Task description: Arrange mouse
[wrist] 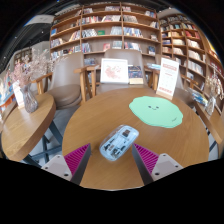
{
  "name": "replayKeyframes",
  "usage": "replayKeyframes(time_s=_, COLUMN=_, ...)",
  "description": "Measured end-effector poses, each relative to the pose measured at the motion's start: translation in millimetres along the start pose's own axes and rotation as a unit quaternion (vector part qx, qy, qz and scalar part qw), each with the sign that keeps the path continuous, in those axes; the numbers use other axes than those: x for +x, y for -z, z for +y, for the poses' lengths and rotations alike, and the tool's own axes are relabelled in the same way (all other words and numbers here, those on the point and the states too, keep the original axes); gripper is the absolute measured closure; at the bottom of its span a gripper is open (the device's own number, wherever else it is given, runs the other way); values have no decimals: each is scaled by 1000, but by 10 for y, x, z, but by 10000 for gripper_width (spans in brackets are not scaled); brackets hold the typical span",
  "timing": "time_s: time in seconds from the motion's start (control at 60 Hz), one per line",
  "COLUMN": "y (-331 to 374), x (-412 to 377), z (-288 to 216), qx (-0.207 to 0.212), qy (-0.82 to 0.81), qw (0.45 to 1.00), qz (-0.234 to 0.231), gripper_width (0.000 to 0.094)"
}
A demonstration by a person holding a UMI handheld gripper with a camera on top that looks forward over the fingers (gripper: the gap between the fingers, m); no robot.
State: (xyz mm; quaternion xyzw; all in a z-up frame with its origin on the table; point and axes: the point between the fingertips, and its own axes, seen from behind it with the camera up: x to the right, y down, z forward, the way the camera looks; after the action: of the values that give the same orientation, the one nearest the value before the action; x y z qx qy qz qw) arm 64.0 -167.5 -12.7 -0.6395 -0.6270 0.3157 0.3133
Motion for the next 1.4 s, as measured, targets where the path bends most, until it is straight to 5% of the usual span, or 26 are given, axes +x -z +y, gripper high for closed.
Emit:
replayKeyframes(time_s=0.7, y=-653, x=-103, z=-496, qx=2, qy=14, qw=1000, qz=-15, gripper_width=98)
replayKeyframes(time_s=0.85, y=-697, x=-53, z=-524, qx=4, qy=12, qw=1000, qz=-5, gripper_width=238)
replayKeyframes(time_s=0.933, y=-719, x=-14, z=-542, qx=6, qy=12, qw=1000, qz=-1, gripper_width=458)
replayKeyframes(time_s=1.133, y=-528, x=-33, z=-667, qx=1, qy=5, qw=1000, qz=-29, gripper_width=508)
replayKeyframes(time_s=1.4, y=-264, x=756, z=-1781, qx=84, qy=13, qw=996, qz=-6, gripper_width=512)
